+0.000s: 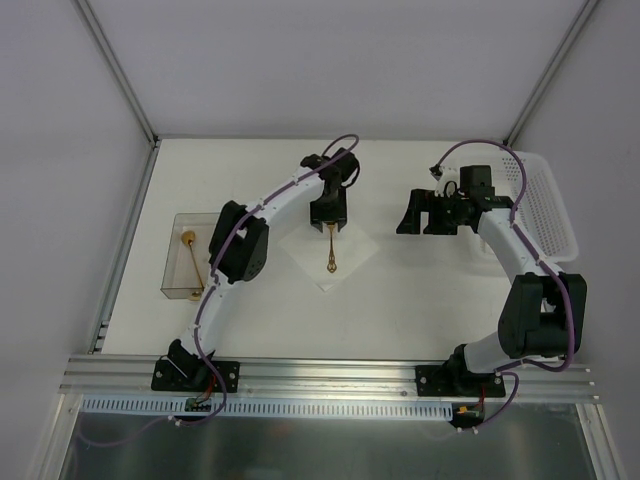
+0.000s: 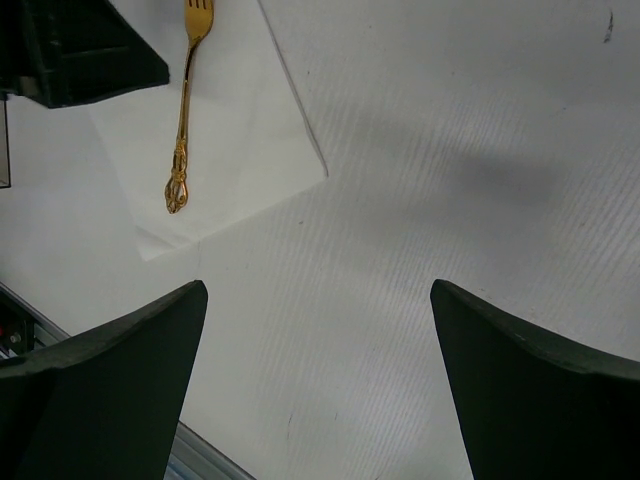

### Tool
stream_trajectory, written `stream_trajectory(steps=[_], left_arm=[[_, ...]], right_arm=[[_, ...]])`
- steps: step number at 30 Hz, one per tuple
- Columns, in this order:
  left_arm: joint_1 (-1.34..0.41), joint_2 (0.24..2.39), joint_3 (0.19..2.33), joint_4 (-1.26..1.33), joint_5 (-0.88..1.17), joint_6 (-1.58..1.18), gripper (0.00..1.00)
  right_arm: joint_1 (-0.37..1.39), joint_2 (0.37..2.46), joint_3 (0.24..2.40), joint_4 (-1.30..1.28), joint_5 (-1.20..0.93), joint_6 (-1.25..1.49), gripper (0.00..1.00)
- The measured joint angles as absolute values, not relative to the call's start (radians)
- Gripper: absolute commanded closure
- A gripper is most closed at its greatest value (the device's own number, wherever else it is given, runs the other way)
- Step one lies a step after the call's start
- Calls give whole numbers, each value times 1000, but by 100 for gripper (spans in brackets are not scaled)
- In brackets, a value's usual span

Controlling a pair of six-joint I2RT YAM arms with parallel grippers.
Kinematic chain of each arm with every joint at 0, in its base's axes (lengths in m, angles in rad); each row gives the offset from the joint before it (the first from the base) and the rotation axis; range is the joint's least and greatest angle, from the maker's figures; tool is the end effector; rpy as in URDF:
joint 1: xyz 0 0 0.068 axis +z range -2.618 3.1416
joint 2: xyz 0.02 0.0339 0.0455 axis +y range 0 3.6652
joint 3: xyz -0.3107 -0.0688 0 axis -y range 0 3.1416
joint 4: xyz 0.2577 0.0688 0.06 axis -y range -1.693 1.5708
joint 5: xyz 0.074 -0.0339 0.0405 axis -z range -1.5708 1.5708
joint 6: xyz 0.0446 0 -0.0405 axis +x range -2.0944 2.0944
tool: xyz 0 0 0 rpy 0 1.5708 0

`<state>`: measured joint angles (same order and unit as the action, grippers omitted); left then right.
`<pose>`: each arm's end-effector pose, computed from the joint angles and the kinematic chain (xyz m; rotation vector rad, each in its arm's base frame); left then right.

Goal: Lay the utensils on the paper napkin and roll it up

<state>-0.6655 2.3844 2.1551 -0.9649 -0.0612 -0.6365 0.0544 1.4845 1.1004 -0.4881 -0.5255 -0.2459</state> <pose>0.4375 -0.3399 0.2166 0.0242 2.7942 -0.2546 0.3253 0.0401 0.2959 -0.5786 2.2869 0.5468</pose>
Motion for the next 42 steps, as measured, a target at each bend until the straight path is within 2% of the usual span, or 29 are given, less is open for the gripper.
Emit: stream_trajectory(steps=[6, 7, 11, 17, 23, 29, 42], left_arm=[[-609, 2098, 2041, -966, -28, -612, 56], [-582, 2027, 2009, -967, -23, -598, 51], [-421, 1750, 1853, -955, -10, -537, 48], [-202, 1532, 1633, -974, -39, -426, 51], [-99, 1552, 1424, -989, -71, -392, 58], [-49, 1597, 1275, -967, -126, -405, 61], [36, 1755, 1245, -845, -191, -411, 63]], right_arm=[[56, 1516, 1117, -498, -543, -248, 1], [58, 1525, 1123, -501, -546, -248, 1], [76, 1559, 1150, -514, -548, -252, 1], [132, 1595, 1167, -528, -548, -255, 1], [154, 1618, 1180, -536, -548, -255, 1], [155, 1619, 1180, -537, -548, -255, 1], [156, 1619, 1180, -539, -548, -255, 1]])
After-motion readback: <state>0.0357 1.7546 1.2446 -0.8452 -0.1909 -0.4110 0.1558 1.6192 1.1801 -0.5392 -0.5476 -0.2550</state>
